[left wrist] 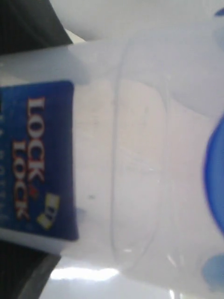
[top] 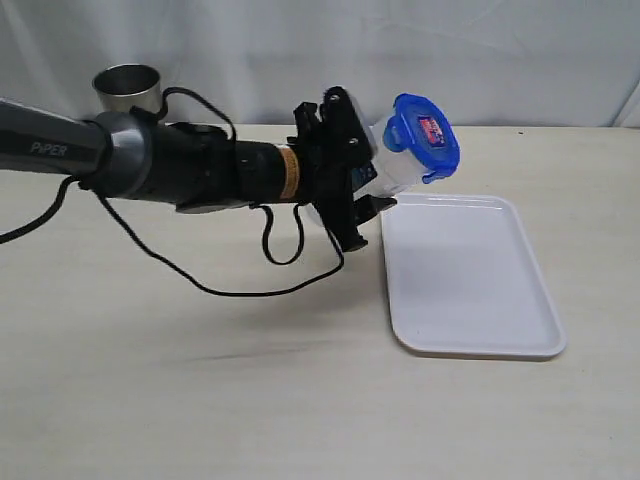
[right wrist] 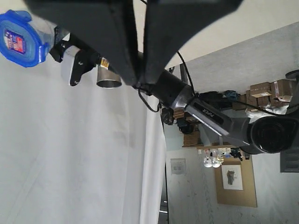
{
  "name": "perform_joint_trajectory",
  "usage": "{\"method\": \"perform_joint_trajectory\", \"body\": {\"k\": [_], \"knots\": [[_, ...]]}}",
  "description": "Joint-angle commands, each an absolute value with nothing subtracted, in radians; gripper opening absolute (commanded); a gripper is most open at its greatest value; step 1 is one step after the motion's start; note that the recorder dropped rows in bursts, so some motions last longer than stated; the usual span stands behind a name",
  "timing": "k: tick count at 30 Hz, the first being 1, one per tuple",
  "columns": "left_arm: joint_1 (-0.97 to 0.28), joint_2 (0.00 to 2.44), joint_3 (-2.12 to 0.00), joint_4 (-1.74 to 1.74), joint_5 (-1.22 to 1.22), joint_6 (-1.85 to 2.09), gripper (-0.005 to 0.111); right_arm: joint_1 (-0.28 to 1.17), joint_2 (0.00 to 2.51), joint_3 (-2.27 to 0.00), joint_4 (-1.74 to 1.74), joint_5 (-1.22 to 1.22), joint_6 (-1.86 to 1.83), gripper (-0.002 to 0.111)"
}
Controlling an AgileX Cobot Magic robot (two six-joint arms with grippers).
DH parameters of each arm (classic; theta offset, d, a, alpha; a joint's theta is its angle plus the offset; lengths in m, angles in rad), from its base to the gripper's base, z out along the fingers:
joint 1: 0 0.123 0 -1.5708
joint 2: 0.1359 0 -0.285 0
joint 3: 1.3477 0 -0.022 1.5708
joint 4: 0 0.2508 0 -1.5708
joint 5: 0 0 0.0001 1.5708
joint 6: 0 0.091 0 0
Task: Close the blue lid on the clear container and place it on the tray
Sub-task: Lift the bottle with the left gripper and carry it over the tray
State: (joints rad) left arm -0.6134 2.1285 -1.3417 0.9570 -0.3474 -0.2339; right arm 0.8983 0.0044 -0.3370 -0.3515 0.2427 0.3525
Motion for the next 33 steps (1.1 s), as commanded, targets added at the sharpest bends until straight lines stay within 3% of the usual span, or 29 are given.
{"method": "perform_joint_trajectory", "body": {"k": [1, 15, 26, 33], "knots": [[-0.68, 2.117, -1.445, 0.971, -0.06, -0.226, 0.0, 0.898, 0.004, -0.333, -0.352, 0.237, 0.356, 0.005], [-0.863, 2.212, -1.472, 1.565, 0.35, -0.203, 0.0, 0.898, 0.004, -0.333, -0.352, 0.237, 0.356, 0.005], [-0.917, 2.222, -1.474, 1.744, 0.561, -0.192, 0.0, 0.898, 0.004, -0.333, -0.352, 0.237, 0.356, 0.005], [-0.919, 2.222, -1.479, 1.744, 0.535, -0.181, 0.0, 0.898, 0.004, -0.333, -0.352, 0.237, 0.356, 0.005]]}}
